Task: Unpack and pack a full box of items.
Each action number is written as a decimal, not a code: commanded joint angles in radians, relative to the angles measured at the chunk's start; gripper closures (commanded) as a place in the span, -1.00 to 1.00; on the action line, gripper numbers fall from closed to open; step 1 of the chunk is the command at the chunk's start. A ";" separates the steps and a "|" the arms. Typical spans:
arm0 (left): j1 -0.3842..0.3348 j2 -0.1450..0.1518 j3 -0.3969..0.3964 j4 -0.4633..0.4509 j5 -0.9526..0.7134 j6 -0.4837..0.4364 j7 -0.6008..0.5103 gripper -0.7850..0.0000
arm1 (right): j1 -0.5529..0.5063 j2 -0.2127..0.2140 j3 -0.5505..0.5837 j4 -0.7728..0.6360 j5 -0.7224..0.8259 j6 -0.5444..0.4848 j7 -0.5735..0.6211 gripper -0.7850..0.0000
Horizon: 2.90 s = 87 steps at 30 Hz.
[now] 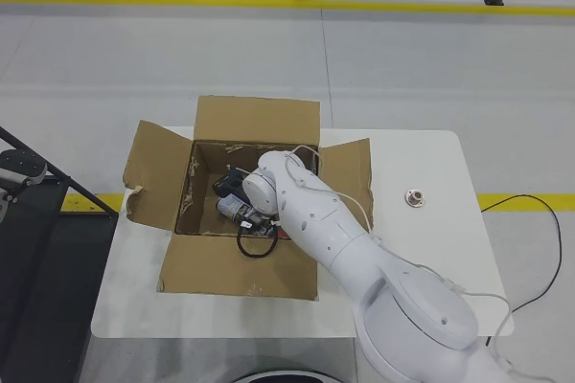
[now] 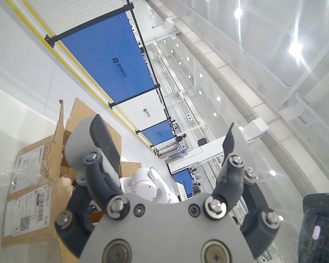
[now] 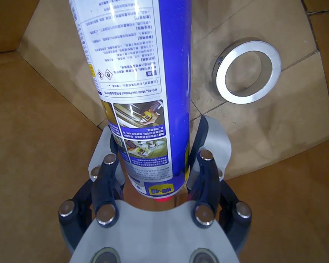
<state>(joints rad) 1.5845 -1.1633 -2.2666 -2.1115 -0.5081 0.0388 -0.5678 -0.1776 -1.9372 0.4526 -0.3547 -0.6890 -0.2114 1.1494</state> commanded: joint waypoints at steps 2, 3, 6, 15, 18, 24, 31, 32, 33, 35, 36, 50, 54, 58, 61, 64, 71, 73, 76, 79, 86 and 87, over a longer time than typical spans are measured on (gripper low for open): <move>0.000 0.000 0.000 0.000 0.000 0.000 0.000 -1.00 | 0.000 0.000 0.000 0.000 0.000 0.000 0.000 -0.44; 0.000 0.000 0.000 0.000 0.000 0.000 0.000 -1.00 | 0.000 0.000 0.000 0.000 0.000 0.000 0.000 -0.44; 0.000 0.000 0.000 0.000 0.000 0.000 0.000 -1.00 | 0.000 0.000 0.000 0.000 0.000 0.000 0.000 -0.44; 0.000 0.000 0.000 0.000 0.000 0.000 0.000 -1.00 | 0.000 0.000 0.000 0.000 0.000 0.000 0.000 -0.44; 0.000 0.000 0.000 0.000 0.000 0.000 0.000 -1.00 | 0.000 0.000 0.000 0.000 0.000 0.000 0.000 -0.44; 0.000 0.000 0.000 0.000 0.000 0.000 0.000 -1.00 | 0.000 0.000 0.000 0.000 0.000 0.000 0.000 -0.44; 0.000 0.000 0.000 0.000 0.000 0.000 0.000 -1.00 | 0.000 0.000 0.000 0.000 0.000 0.000 0.000 -0.44; 0.000 0.000 0.000 0.000 0.000 0.000 0.000 -1.00 | 0.000 0.000 0.000 0.000 0.000 0.000 0.000 -0.44; 0.000 0.000 0.000 0.000 0.000 0.000 0.000 -1.00 | 0.000 0.000 0.000 0.000 0.000 0.000 0.000 -0.44; 0.000 0.000 0.000 0.000 0.000 0.000 0.000 -1.00 | 0.000 0.000 0.000 0.000 0.000 0.000 0.000 -0.44; 0.000 0.000 0.000 0.000 0.000 0.000 0.000 -1.00 | 0.000 0.000 0.000 0.000 0.000 0.000 0.000 -0.44; 0.106 -0.022 0.134 0.127 0.071 -0.180 0.032 -1.00 | -0.003 0.000 0.000 -0.001 -0.002 0.001 -0.007 -1.00; 0.154 -0.046 0.261 0.171 0.157 -0.429 0.159 -1.00 | -0.016 0.008 -0.001 -0.027 -0.035 0.016 -0.058 -1.00; 0.155 -0.051 0.287 0.172 0.176 -0.448 0.188 -1.00 | -0.022 0.017 0.005 -0.059 -0.057 0.027 -0.062 -1.00; 0.155 -0.053 0.294 0.176 0.177 -0.452 0.212 -1.00 | -0.027 0.025 0.012 -0.080 -0.069 0.034 -0.053 -1.00; 0.156 -0.055 0.295 0.173 0.176 -0.455 0.226 -1.00 | -0.033 0.034 0.019 -0.099 -0.078 0.024 -0.044 -1.00; 0.165 -0.059 0.269 0.148 0.211 -0.492 0.270 -1.00 | -0.050 0.052 0.038 -0.145 -0.092 -0.006 -0.020 -1.00; 0.172 -0.060 0.256 0.137 0.221 -0.502 0.283 -1.00 | -0.057 0.057 0.042 -0.156 -0.099 -0.003 -0.018 -1.00; 0.183 -0.061 0.237 0.119 0.221 -0.504 0.289 -1.00 | -0.068 0.063 0.050 -0.170 -0.107 0.004 -0.020 -1.00; 0.192 -0.062 0.215 0.106 0.218 -0.506 0.292 -1.00 | -0.079 0.067 0.055 -0.185 -0.115 0.004 -0.015 -1.00; 0.206 -0.064 0.180 0.094 0.200 -0.505 0.295 -1.00 | -0.096 0.074 0.064 -0.213 -0.132 0.011 0.007 -0.70; 0.208 -0.065 0.176 0.094 0.196 -0.505 0.294 -1.00 | -0.098 0.074 0.066 -0.214 -0.134 0.014 0.010 -0.60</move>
<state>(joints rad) 1.7905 -1.2278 -2.0879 -2.0174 -0.3095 -0.4665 -0.2727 -0.2742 -1.8636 0.5167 -0.5680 -0.8215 -0.1998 1.1573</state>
